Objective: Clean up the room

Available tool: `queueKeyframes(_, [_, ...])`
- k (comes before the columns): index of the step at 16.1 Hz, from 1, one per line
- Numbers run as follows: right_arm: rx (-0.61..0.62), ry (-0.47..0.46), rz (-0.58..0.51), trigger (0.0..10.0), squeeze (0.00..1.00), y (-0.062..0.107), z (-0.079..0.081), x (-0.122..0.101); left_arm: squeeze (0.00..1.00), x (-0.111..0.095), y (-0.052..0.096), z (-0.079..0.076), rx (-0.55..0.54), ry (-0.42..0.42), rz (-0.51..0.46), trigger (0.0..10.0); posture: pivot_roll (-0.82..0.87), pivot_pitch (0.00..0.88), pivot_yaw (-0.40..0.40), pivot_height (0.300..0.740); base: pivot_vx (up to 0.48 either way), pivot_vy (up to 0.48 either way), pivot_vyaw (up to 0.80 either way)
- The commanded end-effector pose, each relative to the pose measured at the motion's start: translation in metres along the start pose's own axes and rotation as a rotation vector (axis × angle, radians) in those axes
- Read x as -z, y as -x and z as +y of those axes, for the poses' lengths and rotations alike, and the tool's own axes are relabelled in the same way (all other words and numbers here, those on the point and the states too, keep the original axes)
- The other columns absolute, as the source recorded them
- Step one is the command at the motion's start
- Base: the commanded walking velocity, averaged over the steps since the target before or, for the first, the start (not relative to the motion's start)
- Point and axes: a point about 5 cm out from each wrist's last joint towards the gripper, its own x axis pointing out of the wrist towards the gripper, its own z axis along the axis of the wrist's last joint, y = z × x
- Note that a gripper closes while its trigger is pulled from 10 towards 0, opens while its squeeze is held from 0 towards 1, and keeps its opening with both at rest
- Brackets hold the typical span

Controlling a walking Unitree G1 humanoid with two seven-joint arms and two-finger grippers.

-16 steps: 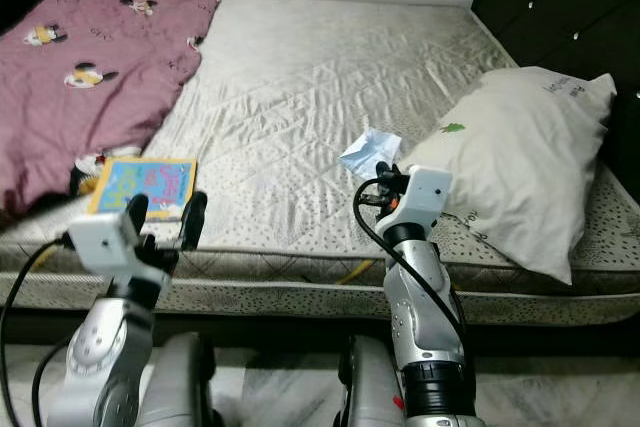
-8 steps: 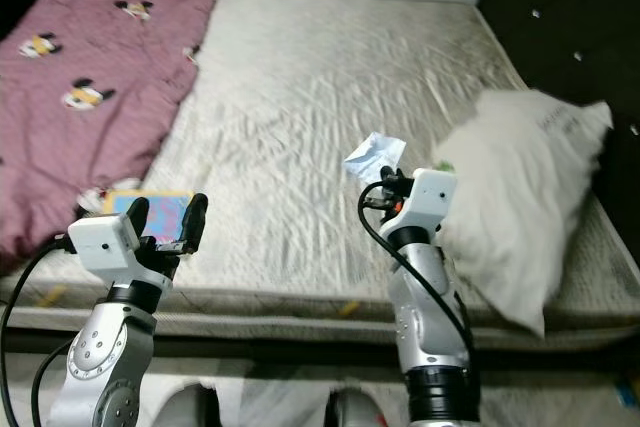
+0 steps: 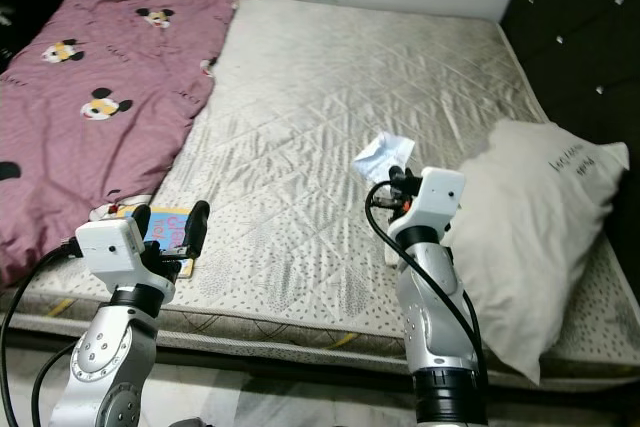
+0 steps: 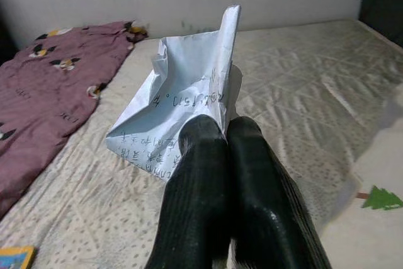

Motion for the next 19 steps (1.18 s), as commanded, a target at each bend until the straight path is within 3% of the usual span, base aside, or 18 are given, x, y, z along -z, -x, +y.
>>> queueKeyframes(1, [0.000, -0.022, 0.009, 10.0, 0.00, 0.0026, 0.0001, 0.0002, 1.00, 0.0056, 0.0014, -0.0024, -0.014, -0.002, 0.036, 10.0, -0.03, 0.116, -0.073, 0.740, 0.000, 0.000, 0.00])
queueKeyframes(3, [-0.012, -0.066, 0.021, 10.0, 0.00, 0.0015, 0.0065, -0.0013, 1.00, 0.0102, -0.0009, 0.0041, -0.096, -0.065, 0.080, 10.0, -0.03, 0.116, -0.073, 0.740, 0.000, 0.000, 0.00])
queueKeyframes(4, [-0.017, -0.041, 0.023, 10.0, 0.00, 0.0023, 0.0089, -0.0007, 0.00, 0.0081, -0.0026, 0.0037, -0.086, -0.054, 0.065, 10.0, -0.03, 0.116, -0.075, 0.740, 0.000, 0.000, 0.00])
queueKeyframes(8, [-0.005, -0.041, 0.074, 10.0, 0.00, 0.0041, 0.0062, 0.0074, 0.00, 0.0084, -0.0018, 0.0016, -0.083, -0.047, 0.068, 10.0, -0.03, 0.118, -0.082, 0.740, 0.000, 0.000, -0.60])
queueKeyframes(19, [-0.021, -0.020, 0.075, 10.0, 0.00, 0.0032, 0.0057, 0.0063, 0.00, 0.0100, -0.0029, -0.0034, -0.067, -0.060, 0.070, 10.0, -0.03, 0.121, -0.090, 0.740, 0.000, 0.312, -0.80])
